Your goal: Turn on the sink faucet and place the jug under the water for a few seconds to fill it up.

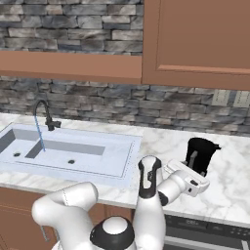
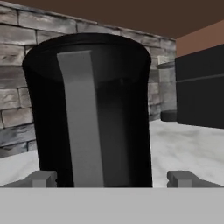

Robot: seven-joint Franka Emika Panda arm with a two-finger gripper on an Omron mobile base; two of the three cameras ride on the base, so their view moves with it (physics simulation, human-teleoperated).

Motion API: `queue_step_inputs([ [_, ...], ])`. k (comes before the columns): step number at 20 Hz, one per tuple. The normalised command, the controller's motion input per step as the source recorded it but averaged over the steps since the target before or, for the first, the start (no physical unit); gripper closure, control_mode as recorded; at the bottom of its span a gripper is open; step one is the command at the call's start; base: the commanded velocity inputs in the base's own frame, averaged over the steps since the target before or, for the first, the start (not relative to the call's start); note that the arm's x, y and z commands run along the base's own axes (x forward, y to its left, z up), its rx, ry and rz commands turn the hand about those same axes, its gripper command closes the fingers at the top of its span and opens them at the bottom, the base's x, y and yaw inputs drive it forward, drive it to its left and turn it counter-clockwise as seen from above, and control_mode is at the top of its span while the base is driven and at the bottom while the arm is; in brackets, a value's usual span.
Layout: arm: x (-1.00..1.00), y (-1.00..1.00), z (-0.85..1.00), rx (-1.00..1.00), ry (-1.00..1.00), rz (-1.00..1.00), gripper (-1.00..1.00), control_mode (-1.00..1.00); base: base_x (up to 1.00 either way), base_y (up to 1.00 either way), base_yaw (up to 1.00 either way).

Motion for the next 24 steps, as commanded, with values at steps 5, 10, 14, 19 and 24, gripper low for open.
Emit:
queue_step_inputs([
  [5,0.00,0.00,0.00,0.00,0.00,0.00,-1.00,-1.00,0.00,0.00,0.00],
  [10,0.00,0.00,0.00,0.00,-0.01,0.00,1.00,-1.00,0.00,0.00,0.00],
  [14,0.00,0.00,0.00,0.00,-0.03,0.00,1.00,-1.00,0.00,0.00,0.00],
  [19,0.00,0.00,0.00,0.00,-0.03,0.00,1.00,-1.00,0.00,0.00,0.00],
  [24,0.00,0.00,0.00,0.00,-0.03,0.01,1.00,-1.00,0.00,0.00,0.00],
])
